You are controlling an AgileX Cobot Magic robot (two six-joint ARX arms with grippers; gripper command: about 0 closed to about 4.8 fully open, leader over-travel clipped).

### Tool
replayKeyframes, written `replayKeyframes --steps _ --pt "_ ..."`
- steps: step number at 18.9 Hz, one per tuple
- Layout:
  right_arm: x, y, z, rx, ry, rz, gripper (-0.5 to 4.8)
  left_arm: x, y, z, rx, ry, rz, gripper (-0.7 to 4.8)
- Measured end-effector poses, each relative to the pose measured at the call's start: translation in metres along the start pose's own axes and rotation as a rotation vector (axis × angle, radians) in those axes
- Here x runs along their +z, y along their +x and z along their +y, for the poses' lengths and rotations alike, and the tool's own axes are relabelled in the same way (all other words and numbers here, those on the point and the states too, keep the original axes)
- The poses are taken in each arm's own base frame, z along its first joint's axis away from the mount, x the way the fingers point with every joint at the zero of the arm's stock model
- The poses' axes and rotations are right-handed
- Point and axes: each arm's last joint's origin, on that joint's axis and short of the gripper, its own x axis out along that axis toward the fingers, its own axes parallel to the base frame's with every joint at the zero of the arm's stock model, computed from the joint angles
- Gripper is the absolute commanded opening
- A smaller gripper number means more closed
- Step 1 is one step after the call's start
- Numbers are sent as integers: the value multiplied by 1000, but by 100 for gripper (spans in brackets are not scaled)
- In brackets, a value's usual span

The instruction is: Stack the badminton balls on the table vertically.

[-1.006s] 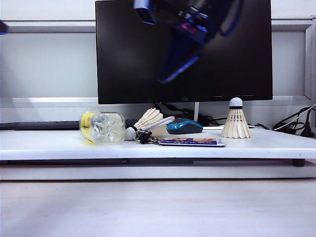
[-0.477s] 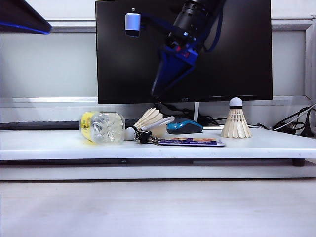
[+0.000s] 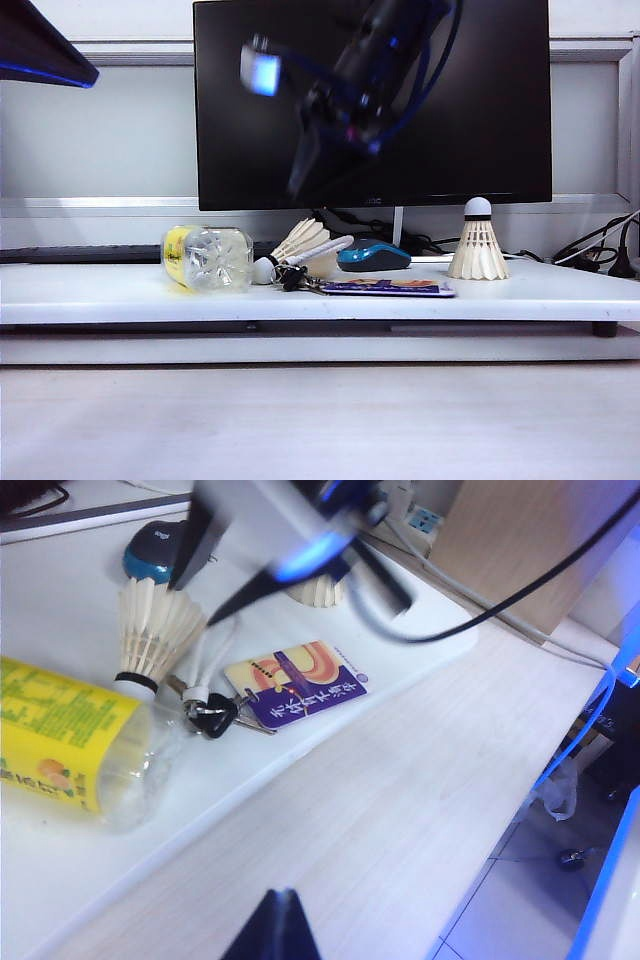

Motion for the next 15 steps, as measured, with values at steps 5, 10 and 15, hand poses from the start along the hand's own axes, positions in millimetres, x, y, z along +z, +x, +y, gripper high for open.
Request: replayKeyframes --steps 5,10,15 --pt "2 30 2 22 -46 29 146 0 0 0 10 3 0 -6" --pt "16 45 0 6 -98 39 144 0 1 1 23 1 4 -5" --pt "11 54 -3 11 -90 66 144 -1 1 1 23 -4 11 -5"
